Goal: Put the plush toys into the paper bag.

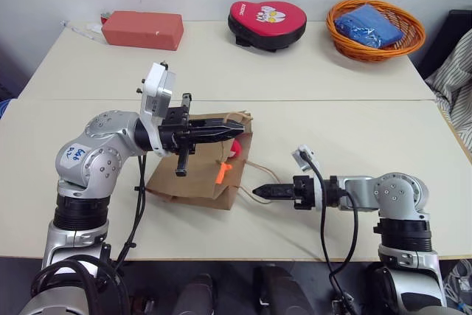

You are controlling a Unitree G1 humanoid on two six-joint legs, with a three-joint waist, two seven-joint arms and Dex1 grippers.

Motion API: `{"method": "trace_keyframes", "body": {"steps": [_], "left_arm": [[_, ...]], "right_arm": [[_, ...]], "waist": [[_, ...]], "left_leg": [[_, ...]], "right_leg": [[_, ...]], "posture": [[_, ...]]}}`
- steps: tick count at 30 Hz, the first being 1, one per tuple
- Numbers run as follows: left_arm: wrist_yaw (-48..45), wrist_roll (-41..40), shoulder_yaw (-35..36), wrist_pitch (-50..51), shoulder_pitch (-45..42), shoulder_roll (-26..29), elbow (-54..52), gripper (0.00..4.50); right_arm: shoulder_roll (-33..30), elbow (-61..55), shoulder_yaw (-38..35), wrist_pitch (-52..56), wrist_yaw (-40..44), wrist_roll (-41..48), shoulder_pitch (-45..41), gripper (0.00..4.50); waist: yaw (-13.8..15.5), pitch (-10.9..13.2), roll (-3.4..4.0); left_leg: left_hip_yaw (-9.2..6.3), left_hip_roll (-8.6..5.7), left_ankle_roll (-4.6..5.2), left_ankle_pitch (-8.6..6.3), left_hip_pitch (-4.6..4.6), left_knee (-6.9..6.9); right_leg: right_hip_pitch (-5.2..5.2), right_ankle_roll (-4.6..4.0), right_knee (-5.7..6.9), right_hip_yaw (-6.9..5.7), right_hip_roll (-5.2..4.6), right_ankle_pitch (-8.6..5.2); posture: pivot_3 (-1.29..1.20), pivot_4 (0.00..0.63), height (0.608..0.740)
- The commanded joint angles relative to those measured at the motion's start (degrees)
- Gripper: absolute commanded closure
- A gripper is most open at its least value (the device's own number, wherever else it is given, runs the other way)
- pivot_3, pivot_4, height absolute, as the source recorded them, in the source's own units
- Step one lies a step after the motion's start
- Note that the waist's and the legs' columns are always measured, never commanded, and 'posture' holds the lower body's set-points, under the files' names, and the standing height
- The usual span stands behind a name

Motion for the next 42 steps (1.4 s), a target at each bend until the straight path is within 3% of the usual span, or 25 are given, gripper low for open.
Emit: {"method": "trace_keyframes", "body": {"steps": [1,6,8,16,21,27,31,35,38,41,42], "left_arm": [[0.1,-1.5,1.3,-0.4,-0.4,0.3,-1.6,4.50],[-0.1,-1.3,1.3,-0.7,-0.2,0.4,-1.4,4.50],[-0.3,-1.2,1.4,-0.9,-0.4,0.4,-1.0,4.50],[0.0,-0.6,2.0,-4.4,-4.4,-2.4,3.6,4.50],[0.2,1.0,2.6,-8.7,-8.5,-4.5,8.3,4.50],[1.2,4.3,3.1,-14.3,-9.8,-4.8,12.8,4.50],[2.0,5.3,2.4,-15.6,-8.2,-5.1,12.1,4.50],[3.9,6.9,1.0,-16.3,-6.2,-5.8,10.2,4.50],[6.1,6.2,1.9,-14.8,-5.5,-5.9,8.9,3.89],[6.7,5.3,3.1,-13.7,-4.7,-4.8,7.2,2.98],[6.8,5.0,3.7,-13.0,-3.8,-3.6,6.2,2.64]], "right_arm": [[0.0,0.5,-3.4,0.6,-5.1,5.3,-0.4,2.31],[-2.7,-0.5,-9.3,0.6,-8.3,15.8,-0.9,4.13],[-4.4,-0.9,-12.3,0.6,-10.1,20.1,-1.9,4.45],[-19.3,-0.5,-12.7,-9.9,-19.8,44.1,-5.6,4.45],[-30.7,1.9,-9.0,-15.1,-21.7,51.9,-13.1,4.45],[-30.1,2.9,-3.0,-18.8,-22.6,52.6,-20.3,4.45],[-29.4,3.2,0.2,-20.1,-23.8,50.4,-17.7,4.45],[-28.8,1.0,-0.4,-21.8,-19.8,43.0,-13.7,4.45],[-28.8,-2.5,-2.8,-22.3,-13.1,41.9,-11.8,3.84],[-30.1,-4.8,-4.5,-22.2,-9.4,41.7,-10.5,2.82],[-32.3,-6.9,-5.2,-21.6,-5.3,38.1,-8.4,2.48]], "waist": [[0.1,0.0,0.03],[0.3,0.0,0.03],[0.2,0.0,0.04],[0.3,0.1,0.09],[0.4,0.1,0.14],[0.1,0.1,0.13],[0.6,0.1,0.13],[1.7,0.1,0.12],[2.0,0.1,0.12],[1.9,0.1,0.12],[1.9,0.1,0.12]], "left_leg": [[0.00,-0.01,0.00,0.00,-0.03,0.01],[0.00,-0.03,0.04,0.01,-0.09,0.03],[0.00,-0.03,0.05,0.00,-0.09,0.03],[0.01,-0.02,0.09,0.02,-0.14,0.04],[0.03,-0.03,0.16,0.01,-0.18,0.10],[0.09,0.01,0.18,0.00,-0.16,0.03],[0.07,0.03,0.21,-0.02,-0.23,0.04],[0.06,0.02,0.26,-0.05,-0.30,0.08],[0.04,0.02,0.26,-0.05,-0.39,0.13],[0.04,0.02,0.26,-0.05,-0.39,0.13],[0.04,0.02,0.26,-0.05,-0.38,0.13]], "right_leg": [[0.00,0.00,0.00,0.01,-0.01,0.00],[0.02,0.00,-0.01,-0.01,-0.05,0.00],[0.02,0.00,-0.01,-0.01,-0.05,0.00],[0.02,0.01,-0.09,-0.02,-0.05,0.01],[0.04,0.03,-0.15,-0.06,-0.07,0.02],[0.06,0.03,-0.07,-0.02,-0.04,0.02],[0.06,0.05,-0.11,-0.04,-0.06,0.02],[0.06,0.09,-0.21,-0.06,-0.09,0.05],[0.01,0.11,-0.22,-0.08,-0.09,0.06],[0.01,0.11,-0.21,-0.08,-0.09,0.06],[0.01,0.11,-0.21,-0.08,-0.09,0.06]], "posture": [[0.00,0.150,0.740],[0.00,0.150,0.740],[0.00,0.150,0.740],[0.00,0.150,0.740],[0.00,0.150,0.740],[0.00,0.150,0.740],[0.00,0.150,0.740],[0.00,0.150,0.740],[0.00,0.150,0.740],[0.00,0.150,0.740],[0.00,0.150,0.740]]}}
